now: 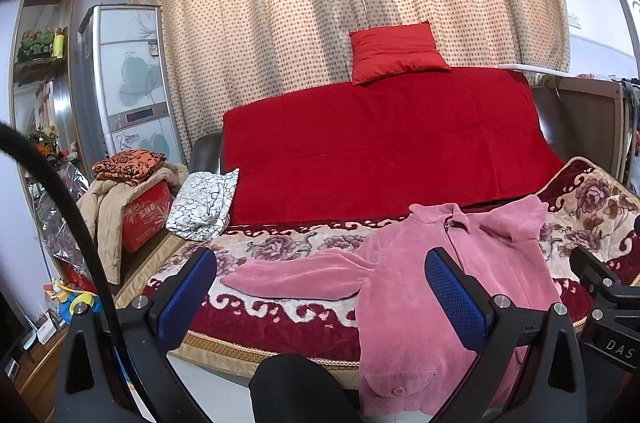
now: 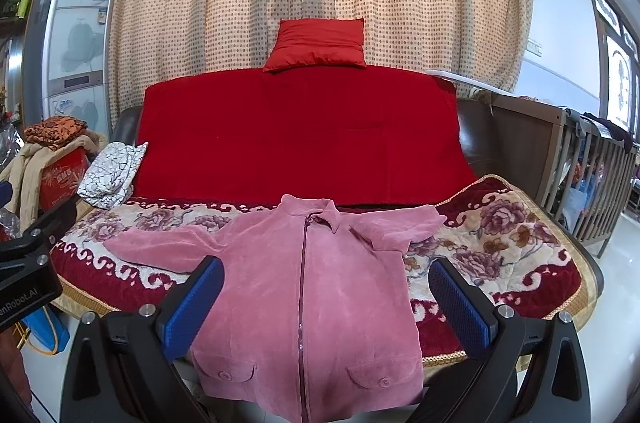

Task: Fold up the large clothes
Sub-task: 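Grasp the jacket sleeve cuff with the right gripper and lift it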

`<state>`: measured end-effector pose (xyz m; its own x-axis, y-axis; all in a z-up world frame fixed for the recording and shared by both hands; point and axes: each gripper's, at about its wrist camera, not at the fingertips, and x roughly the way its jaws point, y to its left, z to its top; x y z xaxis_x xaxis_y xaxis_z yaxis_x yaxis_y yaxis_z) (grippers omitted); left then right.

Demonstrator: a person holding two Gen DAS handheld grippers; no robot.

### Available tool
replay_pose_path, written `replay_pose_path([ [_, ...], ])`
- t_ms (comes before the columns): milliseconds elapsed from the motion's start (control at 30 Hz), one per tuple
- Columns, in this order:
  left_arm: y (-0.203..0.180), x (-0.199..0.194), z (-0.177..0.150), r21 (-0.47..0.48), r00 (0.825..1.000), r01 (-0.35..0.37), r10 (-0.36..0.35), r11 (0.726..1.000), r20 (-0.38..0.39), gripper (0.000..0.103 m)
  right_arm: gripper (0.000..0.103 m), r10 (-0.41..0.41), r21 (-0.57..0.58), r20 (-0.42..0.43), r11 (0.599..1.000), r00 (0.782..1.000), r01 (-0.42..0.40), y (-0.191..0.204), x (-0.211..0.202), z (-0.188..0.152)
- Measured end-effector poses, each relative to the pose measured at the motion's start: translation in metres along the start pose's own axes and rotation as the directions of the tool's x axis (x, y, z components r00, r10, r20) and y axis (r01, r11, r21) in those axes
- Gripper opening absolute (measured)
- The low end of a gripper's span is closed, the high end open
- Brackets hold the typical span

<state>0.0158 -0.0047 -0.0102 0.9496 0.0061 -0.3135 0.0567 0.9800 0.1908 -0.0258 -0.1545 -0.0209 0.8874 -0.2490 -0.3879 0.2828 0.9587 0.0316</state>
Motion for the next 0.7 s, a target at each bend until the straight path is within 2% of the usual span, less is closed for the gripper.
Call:
replay_pose_path([
  [267, -0.008, 0.017, 0.005, 0.007, 1.000, 0.024, -0.024, 1.000, -0.012, 0.103, 0.103, -0.006, -0.012, -0.023, 1.000, 1.000, 0.005, 0.000, 0.013, -0.001],
  [367, -0.016, 0.051, 0.012, -0.017, 0.991, 0.115, -0.116, 0.993, -0.072, 0.103, 0.103, -0.002, -0.021, -0.047, 1.000, 0.999, 0.001, -0.006, 0.027, 0.000],
  [433, -0.023, 0.092, 0.013, -0.046, 0.968, 0.187, -0.192, 0.981, -0.159, 0.103, 0.103, 0.038, -0.007, -0.073, 0.999, 0.997, -0.039, -0.017, 0.042, 0.002],
  [500, -0.033, 0.147, 0.008, -0.079, 0.930, 0.228, -0.241, 0.970, -0.278, 0.103, 0.103, 0.057, 0.023, -0.109, 0.998, 0.992, -0.055, -0.041, 0.070, 0.005],
  [567, -0.041, 0.197, -0.004, -0.111, 0.901, 0.216, -0.242, 0.970, -0.360, 0.103, 0.103, 0.106, 0.078, -0.151, 0.992, 0.983, -0.095, -0.070, 0.103, 0.008],
  [633, -0.053, 0.253, -0.020, -0.104, 0.885, 0.171, -0.199, 0.980, -0.421, 0.103, 0.103, 0.169, 0.169, -0.203, 0.976, 0.964, -0.135, -0.110, 0.147, 0.007],
  [700, -0.061, 0.285, -0.032, -0.110, 0.870, 0.156, -0.189, 0.982, -0.455, 0.103, 0.103, 0.197, 0.266, -0.234, 0.955, 0.952, -0.133, -0.146, 0.187, 0.002],
])
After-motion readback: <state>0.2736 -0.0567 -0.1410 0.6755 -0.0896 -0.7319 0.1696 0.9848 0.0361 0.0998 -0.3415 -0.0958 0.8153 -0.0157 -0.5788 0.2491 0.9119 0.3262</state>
